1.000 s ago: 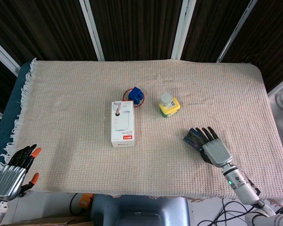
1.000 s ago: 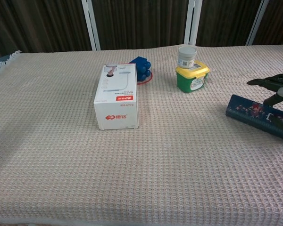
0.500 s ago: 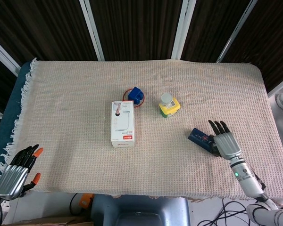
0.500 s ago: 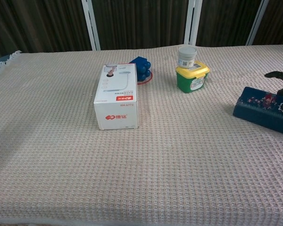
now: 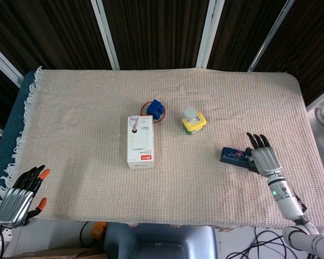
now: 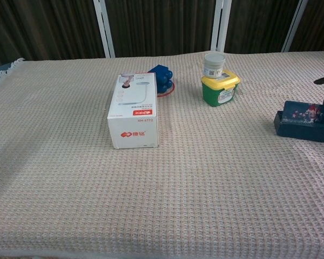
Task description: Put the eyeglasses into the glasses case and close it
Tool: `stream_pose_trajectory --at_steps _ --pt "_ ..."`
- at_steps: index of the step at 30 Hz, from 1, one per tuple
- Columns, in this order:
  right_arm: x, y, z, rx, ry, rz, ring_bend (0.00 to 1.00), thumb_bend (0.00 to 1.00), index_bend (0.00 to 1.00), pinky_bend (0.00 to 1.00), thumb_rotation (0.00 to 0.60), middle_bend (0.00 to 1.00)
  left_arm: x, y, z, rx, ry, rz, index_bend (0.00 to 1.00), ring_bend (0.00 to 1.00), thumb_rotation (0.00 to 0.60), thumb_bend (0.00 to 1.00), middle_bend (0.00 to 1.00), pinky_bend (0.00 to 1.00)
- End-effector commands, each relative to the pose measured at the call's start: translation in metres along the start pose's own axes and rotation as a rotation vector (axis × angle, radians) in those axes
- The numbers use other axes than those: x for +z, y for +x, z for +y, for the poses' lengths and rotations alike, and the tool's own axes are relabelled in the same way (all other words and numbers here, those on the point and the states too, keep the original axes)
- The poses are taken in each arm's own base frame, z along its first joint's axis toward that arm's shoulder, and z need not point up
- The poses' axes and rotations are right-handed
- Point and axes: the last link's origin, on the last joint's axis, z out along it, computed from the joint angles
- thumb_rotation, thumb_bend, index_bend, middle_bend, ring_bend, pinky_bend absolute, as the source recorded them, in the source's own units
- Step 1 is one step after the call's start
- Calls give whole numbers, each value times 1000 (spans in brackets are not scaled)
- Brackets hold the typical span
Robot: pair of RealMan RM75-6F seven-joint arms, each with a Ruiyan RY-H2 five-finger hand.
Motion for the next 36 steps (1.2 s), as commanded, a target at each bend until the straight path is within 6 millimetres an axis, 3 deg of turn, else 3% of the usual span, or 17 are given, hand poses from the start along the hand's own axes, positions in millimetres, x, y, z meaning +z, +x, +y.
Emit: stream_pose_trajectory --at_steps 1,13,18,21,23,26,28,31,36 --pt "4 1 4 15 -21 4 0 525 483 0 600 77 0 0 0 0 0 0 0 0 600 393 0 142" --pt "14 7 15 10 -80 28 0 404 438 0 600 60 -1 1 0 0 2 3 0 0 600 394 0 142" --pt "3 14 17 46 -83 70 0 331 377 0 600 44 -1 2 0 -5 -4 10 0 0 600 394 0 142" --pt "-24 23 15 72 -64 100 0 286 239 0 600 7 -1 3 0 -8 -12 27 0 0 600 394 0 142" --pt "-53 31 12 70 -62 103 0 257 118 0 600 0 -1 4 1 -14 -21 41 0 0 600 394 0 140" --pt "-96 42 7 19 -78 107 0 252 24 0 600 0 -2 3 1 -14 -27 49 0 0 600 395 0 132" --pt "-127 45 4 -9 -103 108 0 252 13 0 600 0 -2 3 1 -10 -28 49 0 0 600 394 0 123" --pt "-157 44 6 -8 -142 97 0 252 13 0 600 0 -2 1 2 -2 -32 49 0 0 600 395 0 115" --pt "-169 51 11 19 -161 126 0 252 8 0 600 0 0 0 6 13 -48 61 0 0 600 394 0 98"
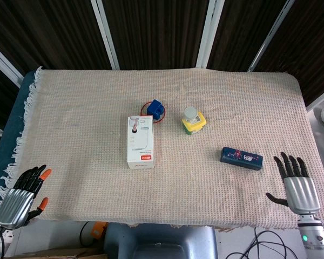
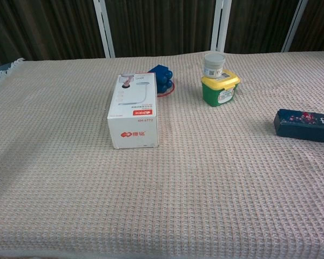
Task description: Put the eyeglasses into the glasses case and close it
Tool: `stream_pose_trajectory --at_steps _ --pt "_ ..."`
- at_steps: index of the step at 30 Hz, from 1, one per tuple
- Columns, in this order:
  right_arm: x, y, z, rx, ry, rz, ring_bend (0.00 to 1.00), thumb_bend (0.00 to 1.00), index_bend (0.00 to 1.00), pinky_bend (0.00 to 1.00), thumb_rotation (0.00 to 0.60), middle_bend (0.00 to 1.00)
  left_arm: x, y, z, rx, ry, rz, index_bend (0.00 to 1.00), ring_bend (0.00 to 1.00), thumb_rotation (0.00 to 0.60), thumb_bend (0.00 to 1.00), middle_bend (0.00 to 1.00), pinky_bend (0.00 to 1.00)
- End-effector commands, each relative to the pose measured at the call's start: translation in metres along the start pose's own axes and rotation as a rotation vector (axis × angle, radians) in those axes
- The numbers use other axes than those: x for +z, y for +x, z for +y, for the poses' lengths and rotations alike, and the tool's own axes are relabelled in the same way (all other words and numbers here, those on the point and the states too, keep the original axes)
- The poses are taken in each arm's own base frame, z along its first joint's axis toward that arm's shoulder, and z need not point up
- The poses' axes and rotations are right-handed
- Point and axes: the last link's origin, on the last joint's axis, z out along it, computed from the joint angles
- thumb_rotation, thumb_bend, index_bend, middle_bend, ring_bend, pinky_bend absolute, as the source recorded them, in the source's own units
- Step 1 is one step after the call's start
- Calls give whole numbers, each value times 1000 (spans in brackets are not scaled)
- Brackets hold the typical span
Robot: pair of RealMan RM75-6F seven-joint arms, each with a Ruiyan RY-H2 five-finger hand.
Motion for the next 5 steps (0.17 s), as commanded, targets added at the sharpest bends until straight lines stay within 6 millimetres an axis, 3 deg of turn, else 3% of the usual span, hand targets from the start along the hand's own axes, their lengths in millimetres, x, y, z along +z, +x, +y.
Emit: stream_pose_trajectory --at_steps 1,5 --pt "-10 9 5 2 -5 21 0 252 6 0 600 0 0 -1 2 6 -7 9 0 0 600 394 0 96" --pt "-10 9 7 7 -3 13 0 252 3 0 600 0 1 -1 3 11 -6 22 0 0 600 392 0 92"
